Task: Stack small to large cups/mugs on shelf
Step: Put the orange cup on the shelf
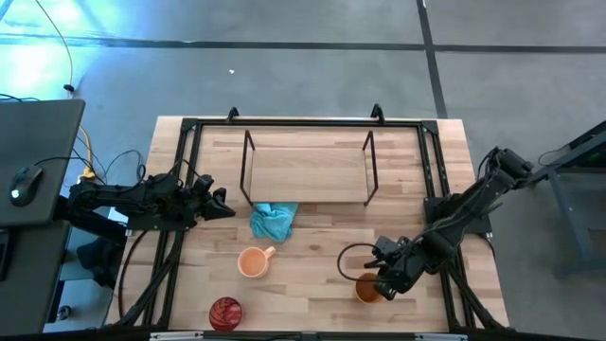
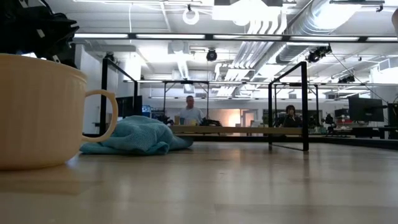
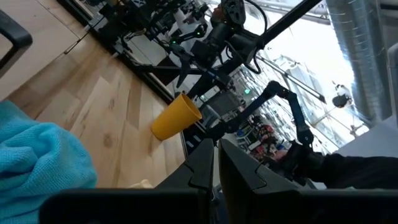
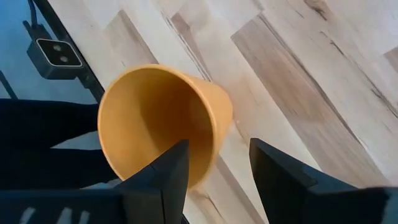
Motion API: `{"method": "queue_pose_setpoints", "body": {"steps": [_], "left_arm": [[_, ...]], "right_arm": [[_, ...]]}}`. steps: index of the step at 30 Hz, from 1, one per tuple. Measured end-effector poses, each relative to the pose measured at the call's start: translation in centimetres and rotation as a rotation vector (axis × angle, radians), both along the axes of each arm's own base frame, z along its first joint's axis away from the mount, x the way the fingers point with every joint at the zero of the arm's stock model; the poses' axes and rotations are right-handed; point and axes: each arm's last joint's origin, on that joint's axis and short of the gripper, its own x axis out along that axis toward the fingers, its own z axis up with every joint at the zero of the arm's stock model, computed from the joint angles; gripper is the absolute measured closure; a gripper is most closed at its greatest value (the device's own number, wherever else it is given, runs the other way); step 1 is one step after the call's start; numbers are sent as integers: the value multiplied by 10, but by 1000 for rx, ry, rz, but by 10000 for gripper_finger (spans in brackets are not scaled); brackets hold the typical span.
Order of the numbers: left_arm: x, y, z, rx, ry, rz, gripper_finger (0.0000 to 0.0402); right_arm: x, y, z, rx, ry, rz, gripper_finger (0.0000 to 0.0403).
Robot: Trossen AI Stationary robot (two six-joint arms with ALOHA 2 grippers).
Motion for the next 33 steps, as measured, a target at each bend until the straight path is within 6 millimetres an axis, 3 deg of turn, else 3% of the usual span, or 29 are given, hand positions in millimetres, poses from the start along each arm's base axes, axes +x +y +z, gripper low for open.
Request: {"method": "queue_pose_setpoints", "body": {"steps": [12,16,23,28,33], "left_arm": [[0,-1,0,2,0,-26,387],[0,-1,0,2,-1,-26,387],[0,-1,0,2,-1,-26,387],[0,-1,0,2,-1,-26,387],[0,-1,0,2,-1,-26,387]], "right_arm": [[8,9,-20,-12,69,-1,247],[9,7,-20,-10,81,-32,283],[9,7,-20,-6,82,-41,394],[12,4,-18,17,105,-81,399],[23,-6,1,7,96,-94,401]]}}
